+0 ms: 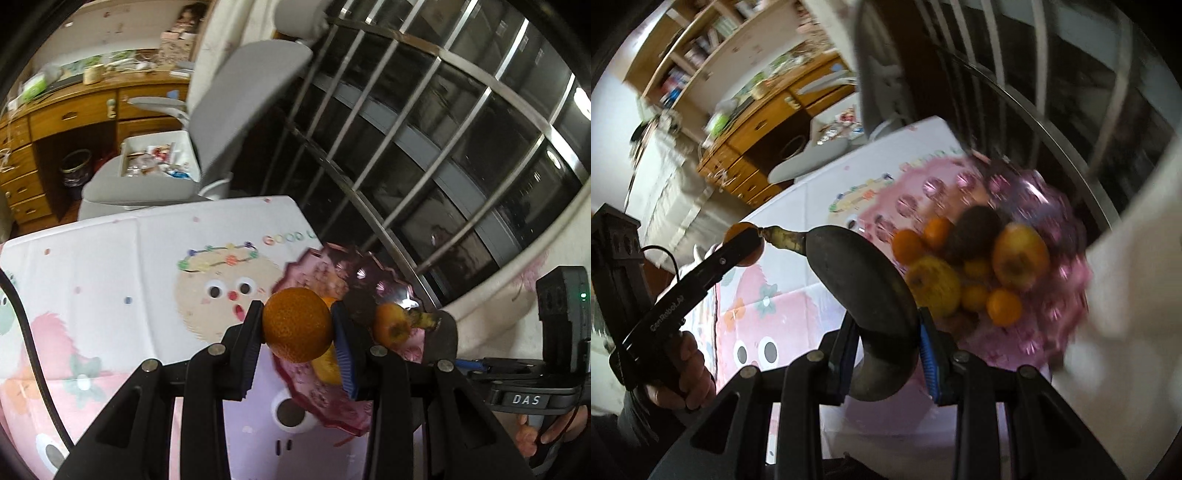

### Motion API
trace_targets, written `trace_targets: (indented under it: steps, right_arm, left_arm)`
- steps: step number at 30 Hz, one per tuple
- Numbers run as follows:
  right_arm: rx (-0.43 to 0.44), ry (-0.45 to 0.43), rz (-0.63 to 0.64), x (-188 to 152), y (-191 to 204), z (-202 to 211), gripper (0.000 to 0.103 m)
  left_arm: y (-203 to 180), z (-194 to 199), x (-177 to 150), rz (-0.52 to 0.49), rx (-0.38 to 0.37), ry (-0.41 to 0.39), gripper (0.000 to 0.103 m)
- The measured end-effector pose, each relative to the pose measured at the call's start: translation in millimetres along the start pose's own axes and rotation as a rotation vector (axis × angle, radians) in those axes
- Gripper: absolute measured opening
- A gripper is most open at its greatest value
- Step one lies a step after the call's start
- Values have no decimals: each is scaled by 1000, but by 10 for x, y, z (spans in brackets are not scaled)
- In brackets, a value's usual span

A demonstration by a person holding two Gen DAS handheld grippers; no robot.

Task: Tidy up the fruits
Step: 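Carry the mandarin in the left tool while the right tool carries the banana to the bowl, then open the left tool over the bowl while the right tool releases the banana into it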

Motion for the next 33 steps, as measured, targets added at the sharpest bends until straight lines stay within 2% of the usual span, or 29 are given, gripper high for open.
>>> trace_targets:
  steps: [8, 11, 21, 26, 28, 31, 33]
  right_arm:
    - [-17, 50, -181, -114, -484, -141, 31]
    - [-39, 70, -213, -128, -605, -217, 31]
    - [-57, 139, -241, -73, -781, -516, 31]
    - [-53, 116, -245, 13, -785, -507, 31]
    - [-56, 105, -255, 39, -780, -475, 33]
    - [-70, 91, -257, 29, -786, -424, 42]
    - [-75, 76, -259, 1, -760, -380, 45]
  left_arm:
    - [-331, -355, -168, -46, -33, 90, 35]
    - [-391, -471, -219, -55, -40, 122, 35]
    - [-419, -875, -405, -70, -17, 250, 35]
    - [-376, -949, -494, -51, 6, 300, 36]
    - [-339, -937, -518, -47, 17, 311, 38]
    - [-303, -867, -544, -39, 19, 306, 54]
    - [-274, -773, -592, -40, 20, 297, 57]
Point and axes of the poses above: each gripper's, at about its wrist camera, not at the fingertips, and z roughly against the way its jaws point, y to its left, x to its top, the point moved 10 cm from there along -z, roughly the way its jaws point, and after that the axes turned 5 degrees about y, right-handed, at the moved point
